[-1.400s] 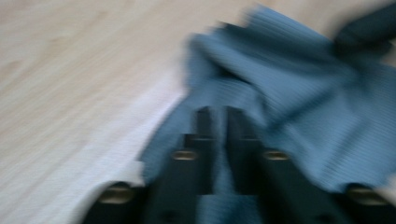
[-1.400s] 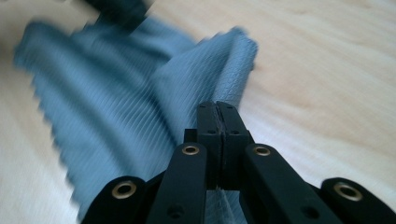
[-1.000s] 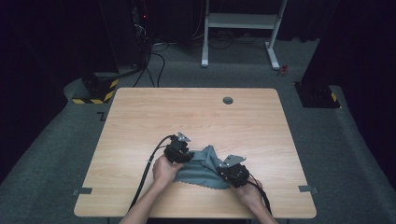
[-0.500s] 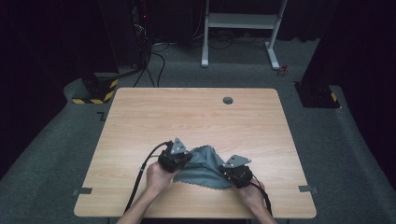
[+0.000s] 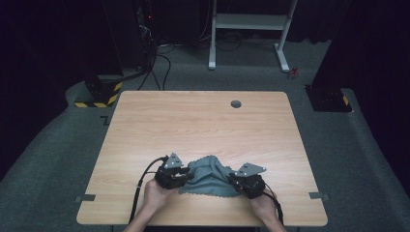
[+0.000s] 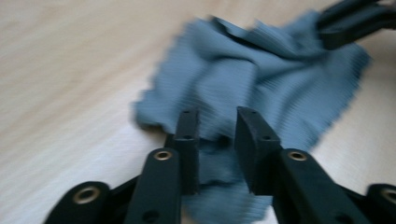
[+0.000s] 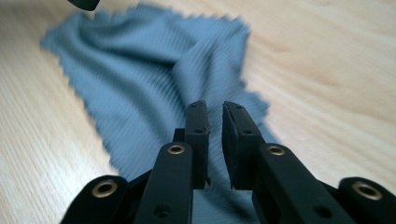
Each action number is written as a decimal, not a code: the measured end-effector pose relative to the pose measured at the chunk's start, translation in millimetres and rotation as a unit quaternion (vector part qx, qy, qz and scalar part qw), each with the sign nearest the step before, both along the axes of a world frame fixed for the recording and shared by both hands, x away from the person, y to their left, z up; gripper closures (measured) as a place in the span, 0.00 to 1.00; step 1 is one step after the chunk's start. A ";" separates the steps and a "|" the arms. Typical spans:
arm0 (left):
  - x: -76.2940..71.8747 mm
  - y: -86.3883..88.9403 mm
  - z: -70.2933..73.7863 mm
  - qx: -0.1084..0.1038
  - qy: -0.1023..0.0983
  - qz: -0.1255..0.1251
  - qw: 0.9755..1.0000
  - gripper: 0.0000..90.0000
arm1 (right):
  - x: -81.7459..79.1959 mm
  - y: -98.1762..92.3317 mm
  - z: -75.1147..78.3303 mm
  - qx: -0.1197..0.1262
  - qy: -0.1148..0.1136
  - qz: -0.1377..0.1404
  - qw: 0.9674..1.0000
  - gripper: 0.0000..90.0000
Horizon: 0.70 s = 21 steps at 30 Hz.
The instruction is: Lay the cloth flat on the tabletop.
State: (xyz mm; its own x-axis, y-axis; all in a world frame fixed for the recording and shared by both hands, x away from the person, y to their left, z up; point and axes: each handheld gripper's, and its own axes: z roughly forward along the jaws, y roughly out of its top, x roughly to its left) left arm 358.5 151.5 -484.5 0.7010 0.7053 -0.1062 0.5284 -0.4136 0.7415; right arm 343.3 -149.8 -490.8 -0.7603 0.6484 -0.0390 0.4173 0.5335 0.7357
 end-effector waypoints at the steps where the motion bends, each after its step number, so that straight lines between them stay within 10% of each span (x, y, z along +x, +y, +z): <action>1: 8.6 2.9 1.1 0.002 0.007 0.030 1.000 0.69 | 4.0 -3.7 4.9 0.010 -0.002 -0.012 1.000 0.88; 8: 35.2 -18.2 -13.1 0.071 0.017 0.055 0.996 0.65 | 33.0 4.0 -3.1 0.004 0.026 -0.039 0.999 0.78; 15: 48.1 -27.6 -22.1 0.095 0.030 0.065 0.993 0.69 | 50.0 12.0 -15.0 0.000 0.066 -0.049 0.997 0.74; 21: 48.2 -32.6 -20.8 0.111 0.021 0.053 0.992 0.77 | 47.8 19.6 -17.3 -0.036 0.043 -0.043 0.997 0.96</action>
State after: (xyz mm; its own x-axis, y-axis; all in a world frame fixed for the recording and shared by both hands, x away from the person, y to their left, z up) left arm 406.7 118.8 -505.3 0.6192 0.7846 0.0323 0.6064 -0.5040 0.6151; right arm 391.2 -130.3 -508.1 -0.7040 0.7098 -0.0241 0.5242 0.5423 0.6566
